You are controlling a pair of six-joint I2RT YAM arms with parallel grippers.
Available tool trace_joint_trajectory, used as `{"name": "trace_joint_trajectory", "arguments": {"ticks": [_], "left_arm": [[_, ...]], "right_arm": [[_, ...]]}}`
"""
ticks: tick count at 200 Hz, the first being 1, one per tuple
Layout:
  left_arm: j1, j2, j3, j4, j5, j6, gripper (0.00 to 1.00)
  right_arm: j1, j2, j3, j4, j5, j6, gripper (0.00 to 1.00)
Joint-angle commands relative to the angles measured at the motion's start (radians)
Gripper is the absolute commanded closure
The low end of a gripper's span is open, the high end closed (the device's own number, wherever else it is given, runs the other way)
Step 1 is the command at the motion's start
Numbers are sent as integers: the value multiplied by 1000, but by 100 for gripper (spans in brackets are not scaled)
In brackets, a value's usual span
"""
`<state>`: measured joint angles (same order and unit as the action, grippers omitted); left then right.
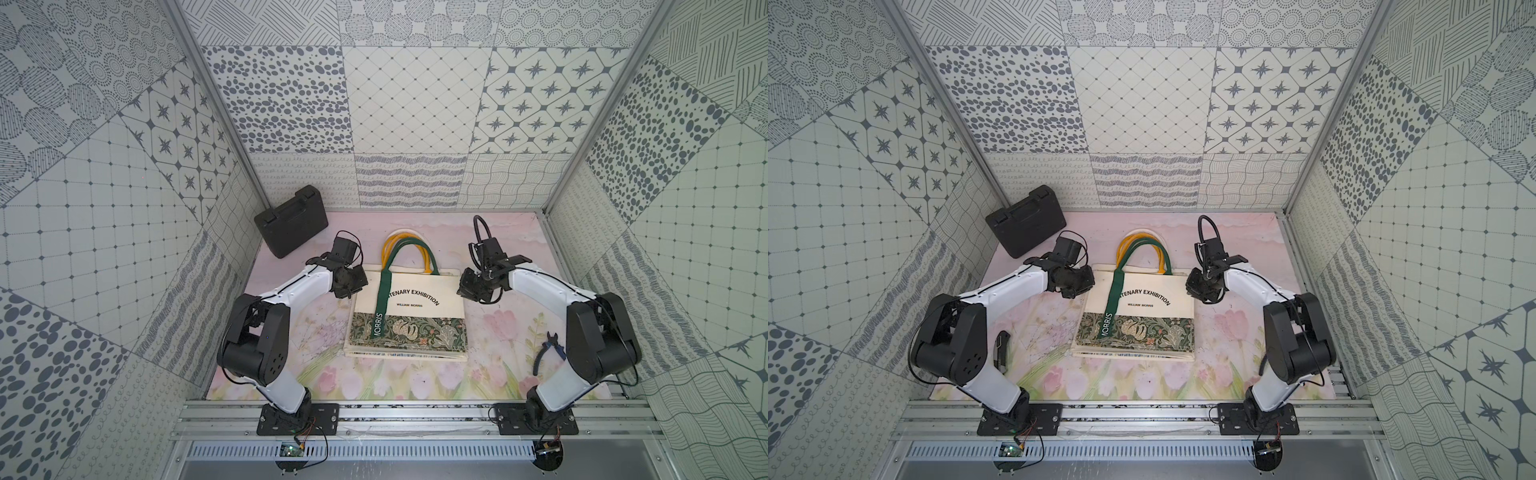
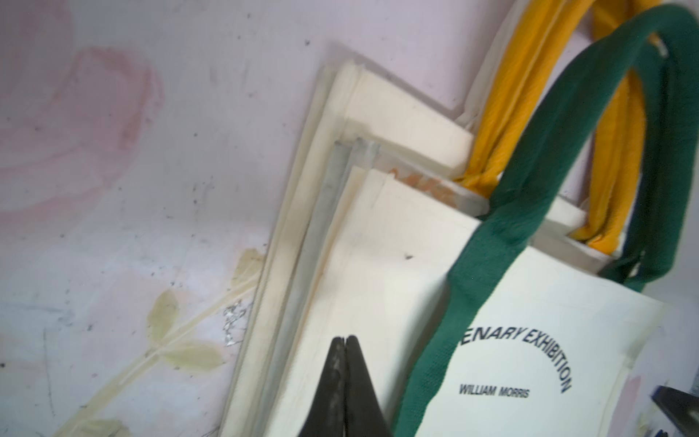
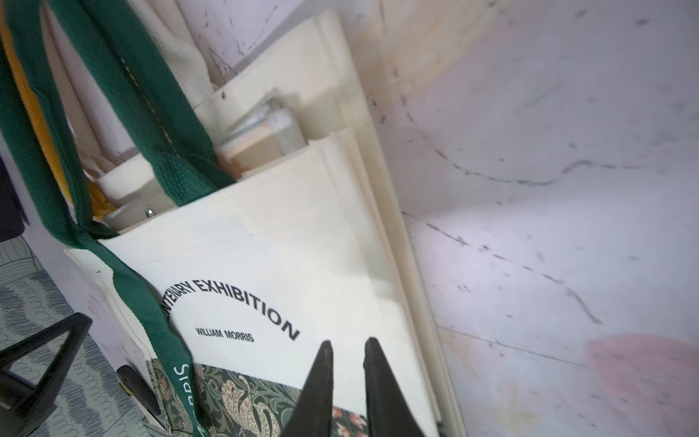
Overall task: Put away the canvas bag
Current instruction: Adjust the canvas bag at the center of the board.
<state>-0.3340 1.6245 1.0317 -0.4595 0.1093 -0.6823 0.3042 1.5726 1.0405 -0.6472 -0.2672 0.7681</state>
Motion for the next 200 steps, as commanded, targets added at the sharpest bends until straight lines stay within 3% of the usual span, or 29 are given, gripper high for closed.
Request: {"name": "trace_joint_trajectory", "arguments": {"ticks": [1, 58, 93, 200], "left_arm": [[14, -33, -74, -134, -112, -79, 100], [-36, -147, -227, -219, -259, -197, 100], [-129, -136, -241, -286, -338, -246, 100], [-238, -9, -237, -228, -241, -281, 100]], "right_arm": [[7, -71, -75, -16, -4, -37, 80], [6, -156, -210, 34, 14, 0, 80], [7, -152, -254, 79, 7, 10, 81], [7, -153, -271, 100, -7, 11, 82]]}}
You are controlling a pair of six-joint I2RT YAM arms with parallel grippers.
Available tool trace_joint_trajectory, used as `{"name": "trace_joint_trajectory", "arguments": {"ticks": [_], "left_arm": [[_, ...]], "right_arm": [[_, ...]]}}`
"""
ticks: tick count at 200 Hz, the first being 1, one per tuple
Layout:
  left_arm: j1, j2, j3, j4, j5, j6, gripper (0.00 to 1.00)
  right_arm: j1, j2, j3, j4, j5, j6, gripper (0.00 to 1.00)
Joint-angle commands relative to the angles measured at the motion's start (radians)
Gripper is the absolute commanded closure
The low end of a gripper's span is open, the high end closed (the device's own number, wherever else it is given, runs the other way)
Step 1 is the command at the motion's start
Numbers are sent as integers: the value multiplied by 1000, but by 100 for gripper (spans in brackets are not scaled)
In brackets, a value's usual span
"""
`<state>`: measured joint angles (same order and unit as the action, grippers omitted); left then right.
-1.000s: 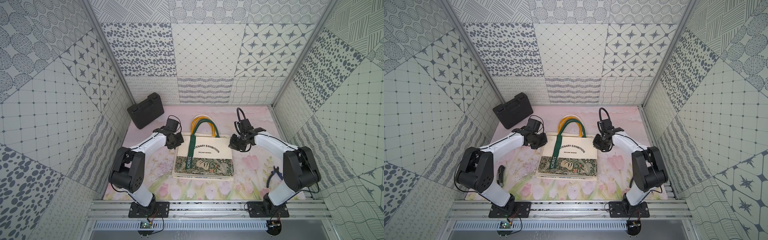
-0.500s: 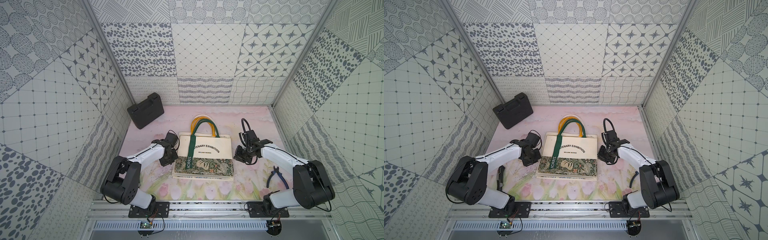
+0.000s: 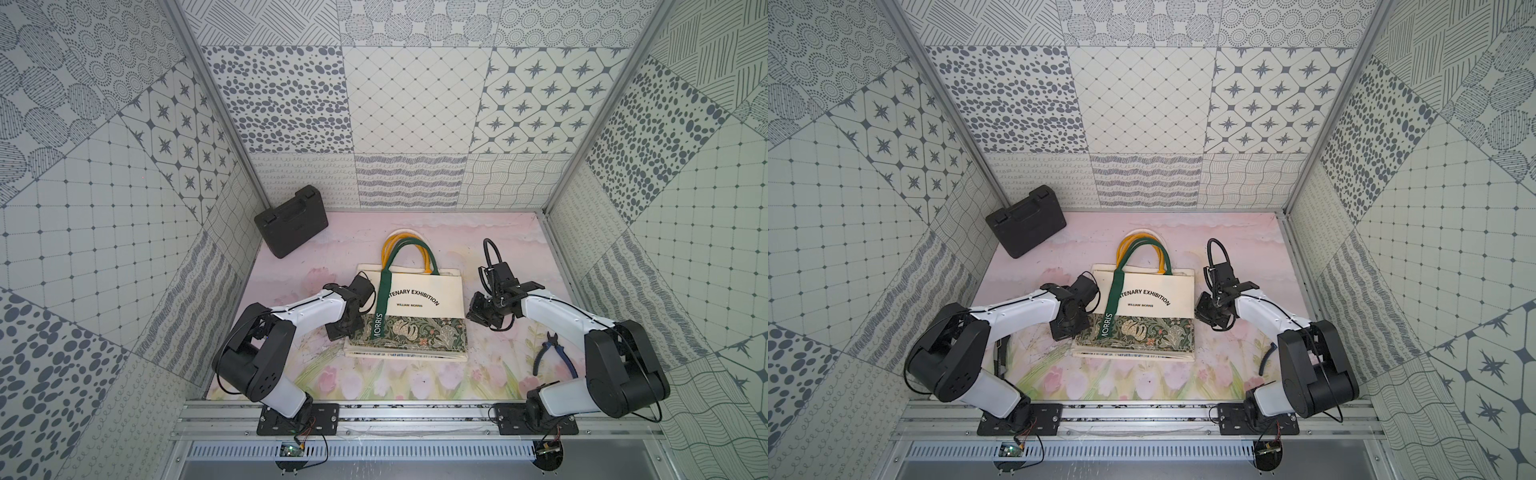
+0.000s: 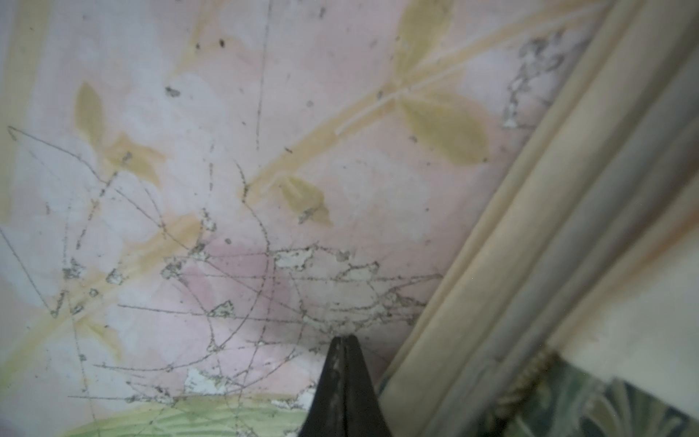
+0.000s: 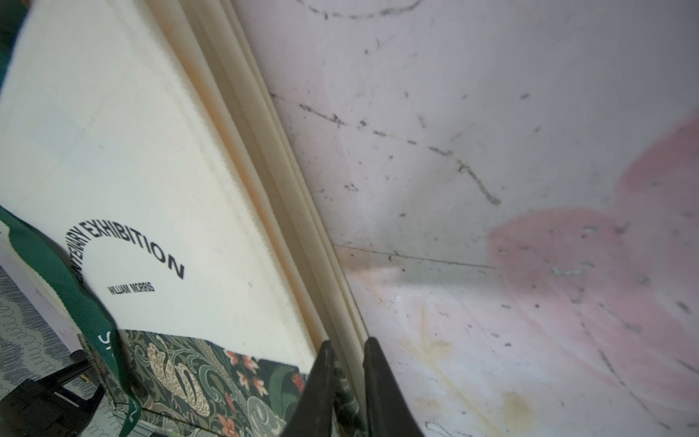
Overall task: Put away the canvas bag
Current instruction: Adjust the canvas bag at the center of the board.
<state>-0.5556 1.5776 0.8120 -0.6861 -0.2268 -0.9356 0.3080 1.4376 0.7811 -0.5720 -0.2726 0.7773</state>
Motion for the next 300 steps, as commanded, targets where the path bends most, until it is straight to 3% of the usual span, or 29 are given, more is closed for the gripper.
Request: {"name": "trace_joint_trajectory", "arguments": {"ticks": [1, 173, 209, 242, 300], "left_arm": [[-17, 37, -18, -1, 97, -28, 100], [-25, -80, -103, 188, 292, 67, 100], [-27, -85, -117, 221, 325, 76, 100], [-29, -90, -114, 208, 312, 74, 100], [-28, -159, -93, 128, 207, 90, 100]], "right_arm": [[3, -17, -12, 25, -2, 2, 82], [3, -72, -63, 61, 49, 19, 83], [3, -175, -131, 94, 118, 65, 83], [3, -246, -172, 93, 161, 94, 83], [-4, -183, -169, 112, 134, 96, 83]]}}
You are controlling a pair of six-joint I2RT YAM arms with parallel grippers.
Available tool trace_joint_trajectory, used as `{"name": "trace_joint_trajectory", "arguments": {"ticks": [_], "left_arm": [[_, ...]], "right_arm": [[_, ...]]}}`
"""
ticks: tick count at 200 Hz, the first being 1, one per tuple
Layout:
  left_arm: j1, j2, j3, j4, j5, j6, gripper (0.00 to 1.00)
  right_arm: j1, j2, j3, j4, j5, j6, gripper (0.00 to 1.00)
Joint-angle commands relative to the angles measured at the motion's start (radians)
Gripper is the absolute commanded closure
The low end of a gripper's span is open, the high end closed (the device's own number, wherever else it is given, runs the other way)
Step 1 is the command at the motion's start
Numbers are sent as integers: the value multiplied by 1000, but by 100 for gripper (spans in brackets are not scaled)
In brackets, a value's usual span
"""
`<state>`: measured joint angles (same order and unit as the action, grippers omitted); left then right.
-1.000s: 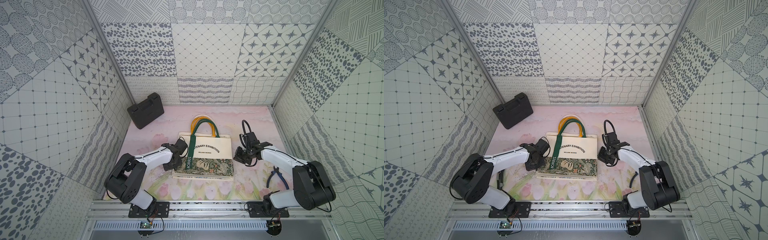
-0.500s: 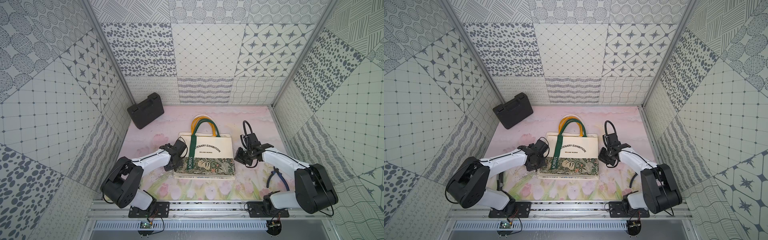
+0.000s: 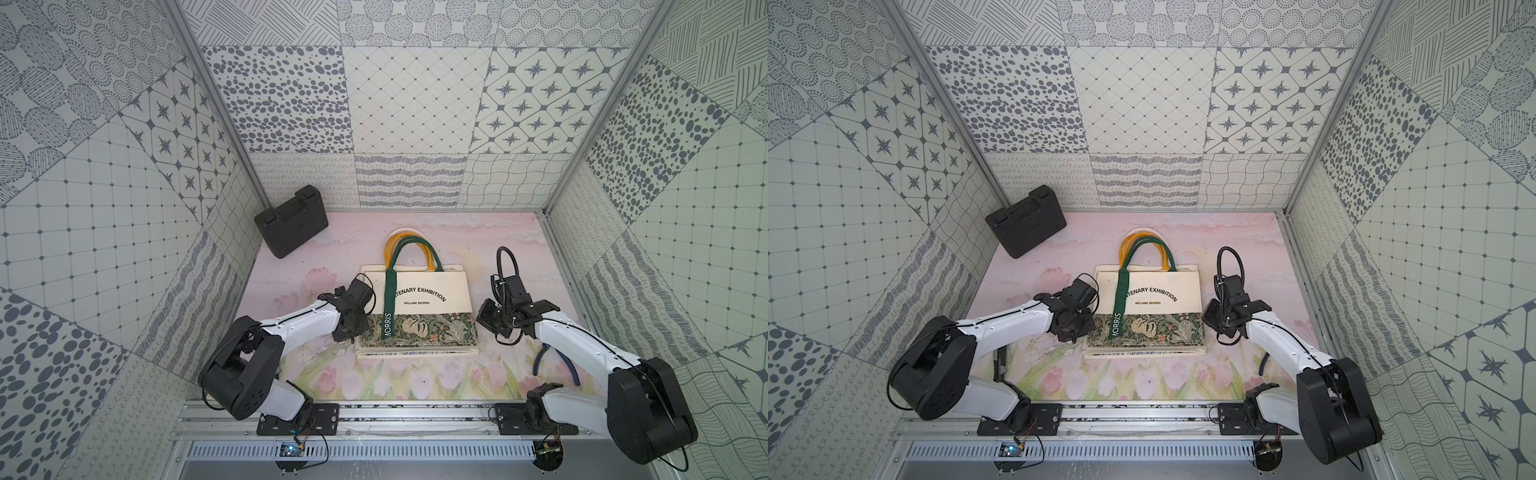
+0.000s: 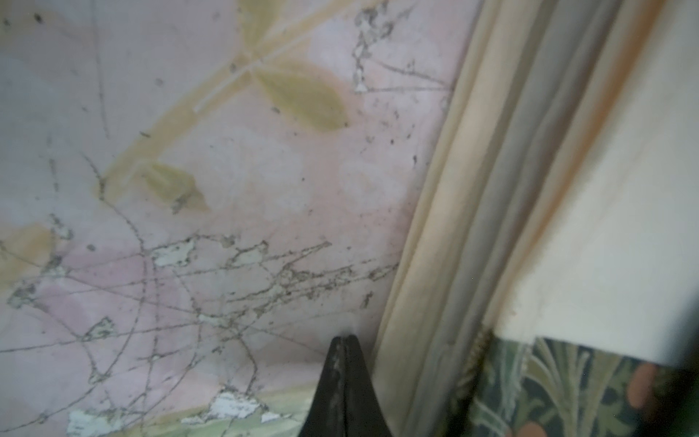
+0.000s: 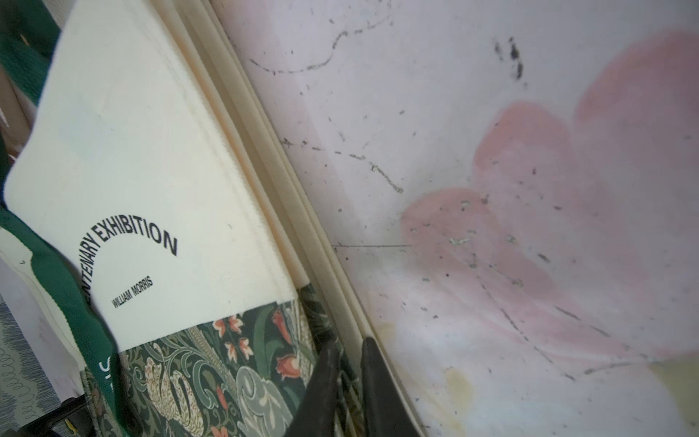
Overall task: Put away the canvas bag
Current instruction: Adjust the canvas bag at the center of the board.
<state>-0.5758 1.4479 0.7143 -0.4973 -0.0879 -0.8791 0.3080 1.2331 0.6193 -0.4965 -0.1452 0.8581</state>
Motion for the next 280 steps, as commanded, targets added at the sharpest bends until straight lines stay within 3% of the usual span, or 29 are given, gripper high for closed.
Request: {"name": "trace_joint_trajectory", "arguments": {"ticks": [1, 71, 119, 158, 236, 280], "left_arm": [[-7, -31, 7, -62, 67, 36, 100], [-7, -59, 24, -59, 61, 92, 100], [-1, 14, 75, -58, 22, 134, 100], [15, 66, 154, -108, -41, 188, 100], [91, 117, 193, -120, -36, 219, 100], [99, 134, 198, -99, 1, 220, 100]], "right_arm": [[-5, 21, -7, 37, 6, 16, 83], [-21, 114, -6, 78, -62, 14, 84], [-27, 87, 60, 42, 5, -7, 84], [-27, 189, 191, -19, 43, -66, 84], [-27, 303, 292, -47, 116, -96, 84], [-27, 356, 310, -18, 69, -105, 84]]}}
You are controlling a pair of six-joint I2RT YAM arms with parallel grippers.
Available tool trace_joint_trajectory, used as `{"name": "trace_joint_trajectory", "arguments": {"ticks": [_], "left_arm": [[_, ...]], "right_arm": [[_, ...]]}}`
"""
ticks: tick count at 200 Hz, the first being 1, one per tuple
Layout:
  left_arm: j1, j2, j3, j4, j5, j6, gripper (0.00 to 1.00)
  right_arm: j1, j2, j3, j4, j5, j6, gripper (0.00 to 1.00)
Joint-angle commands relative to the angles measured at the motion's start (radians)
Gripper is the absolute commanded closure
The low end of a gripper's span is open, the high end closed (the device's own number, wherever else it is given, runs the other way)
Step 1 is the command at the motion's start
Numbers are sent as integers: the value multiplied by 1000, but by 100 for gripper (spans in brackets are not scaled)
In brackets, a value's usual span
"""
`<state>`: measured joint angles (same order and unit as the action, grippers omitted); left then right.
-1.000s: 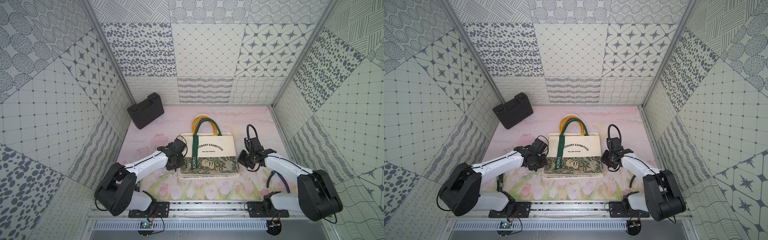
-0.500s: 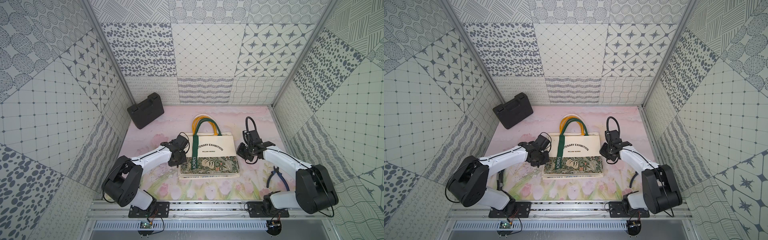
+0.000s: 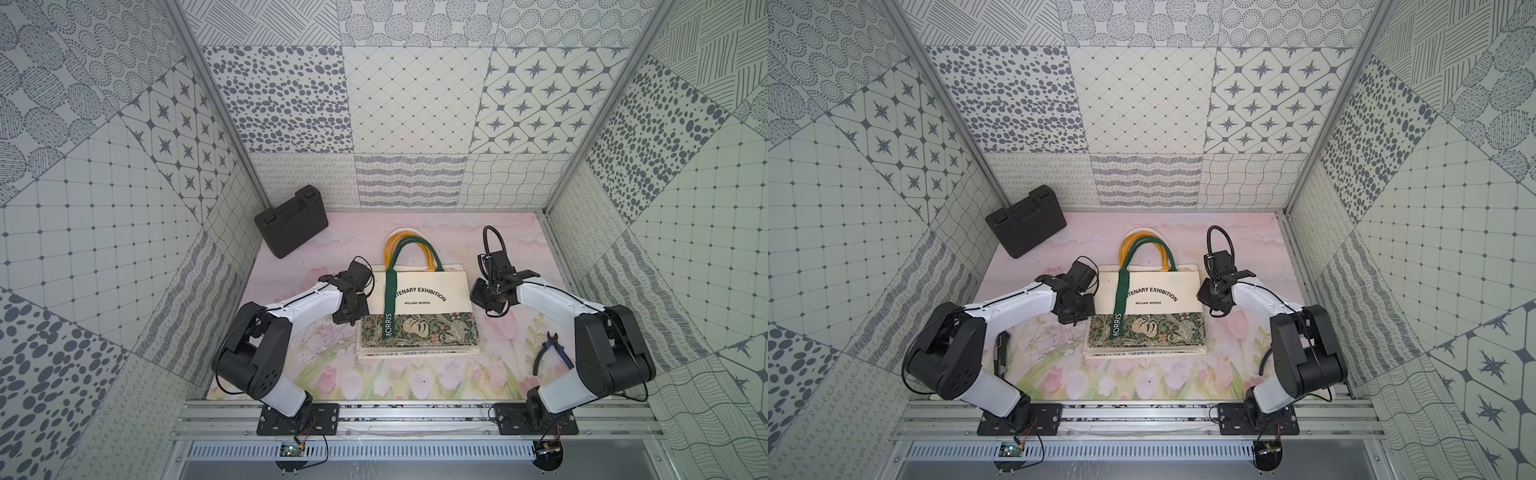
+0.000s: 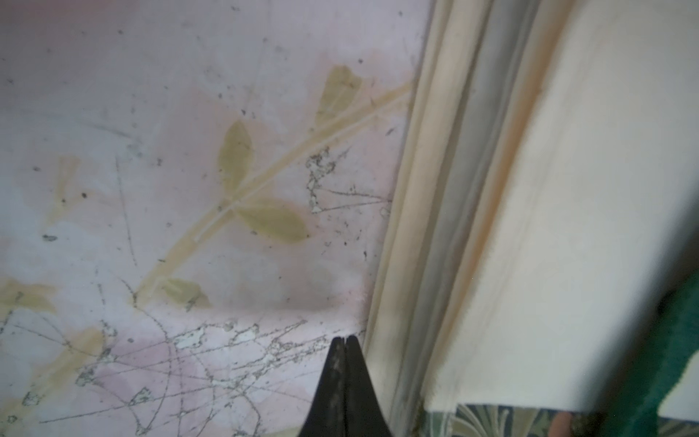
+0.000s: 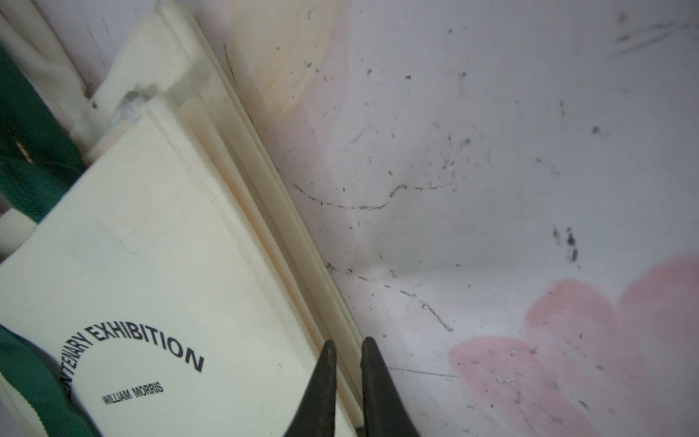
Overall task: Put away the canvas bag
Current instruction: Adjust the canvas bag at the center of the board.
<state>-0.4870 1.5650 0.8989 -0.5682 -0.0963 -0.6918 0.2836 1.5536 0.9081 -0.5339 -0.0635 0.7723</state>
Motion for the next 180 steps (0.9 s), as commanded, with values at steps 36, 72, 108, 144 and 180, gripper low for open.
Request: {"name": "trace_joint_trajectory", "arguments": {"ticks": [36, 72, 108, 144, 180], "left_arm": [[10, 42, 4, 8, 57, 14, 100], [10, 42, -4, 25, 64, 13, 100], [11, 43, -15, 32, 69, 7, 100], [11, 39, -14, 25, 64, 7, 100], [11, -26, -7, 0, 47, 28, 100]], "right_arm": [[-3, 56, 11, 89, -109, -25, 84], [-2, 62, -6, 141, -166, -25, 84], [0, 65, -9, 156, -196, -29, 84], [-1, 48, -16, 136, -160, -20, 84], [-4, -37, -43, 86, -59, 8, 82]]}}
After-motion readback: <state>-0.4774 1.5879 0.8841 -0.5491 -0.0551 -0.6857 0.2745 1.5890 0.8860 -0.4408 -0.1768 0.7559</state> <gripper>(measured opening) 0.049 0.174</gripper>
